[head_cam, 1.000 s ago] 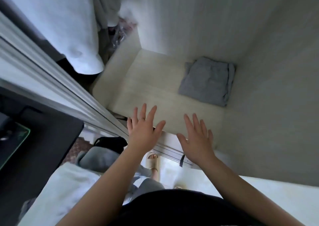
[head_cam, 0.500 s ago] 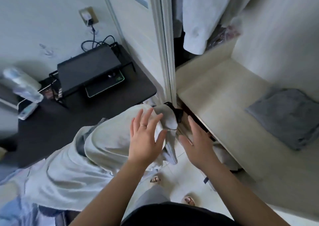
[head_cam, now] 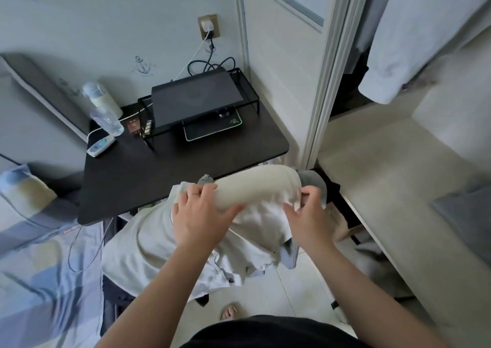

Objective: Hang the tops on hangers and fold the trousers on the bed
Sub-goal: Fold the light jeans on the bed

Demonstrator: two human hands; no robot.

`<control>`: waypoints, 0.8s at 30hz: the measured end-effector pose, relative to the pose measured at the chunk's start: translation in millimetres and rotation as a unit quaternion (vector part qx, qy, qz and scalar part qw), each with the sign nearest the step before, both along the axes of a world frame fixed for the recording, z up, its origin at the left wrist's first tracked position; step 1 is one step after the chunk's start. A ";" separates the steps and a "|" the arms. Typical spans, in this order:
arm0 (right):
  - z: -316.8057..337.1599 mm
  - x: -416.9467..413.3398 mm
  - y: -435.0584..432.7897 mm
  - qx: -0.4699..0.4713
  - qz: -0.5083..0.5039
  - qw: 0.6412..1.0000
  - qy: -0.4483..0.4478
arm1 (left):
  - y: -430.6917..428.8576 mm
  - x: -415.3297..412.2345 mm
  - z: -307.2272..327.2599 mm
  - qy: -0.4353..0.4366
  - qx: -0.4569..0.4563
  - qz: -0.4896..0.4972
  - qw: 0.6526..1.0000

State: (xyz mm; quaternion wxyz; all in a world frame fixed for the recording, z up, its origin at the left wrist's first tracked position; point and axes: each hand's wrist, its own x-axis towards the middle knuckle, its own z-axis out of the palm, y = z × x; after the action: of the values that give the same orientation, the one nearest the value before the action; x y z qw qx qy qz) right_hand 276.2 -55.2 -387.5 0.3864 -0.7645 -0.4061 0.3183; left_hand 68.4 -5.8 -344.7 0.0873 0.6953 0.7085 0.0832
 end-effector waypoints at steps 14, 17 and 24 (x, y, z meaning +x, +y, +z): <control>89.8 -39.4 25.2 0.070 0.003 0.990 0.124 | 34.4 -39.2 25.9 -0.415 -0.085 -0.069 0.903; 117.1 -65.4 28.2 0.113 0.037 0.976 0.185 | 41.4 -55.3 36.0 -0.503 -0.088 -0.011 0.860; 189.6 -124.6 49.6 0.170 0.134 0.935 0.282 | 47.5 -120.1 65.6 -0.637 0.010 0.070 0.768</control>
State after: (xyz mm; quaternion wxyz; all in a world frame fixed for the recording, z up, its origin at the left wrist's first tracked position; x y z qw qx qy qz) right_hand 151.6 -5.6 -197.8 0.5628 -0.5047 -0.4271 0.4962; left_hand -51.7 41.7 -279.1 0.5052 0.4323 0.5361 0.5200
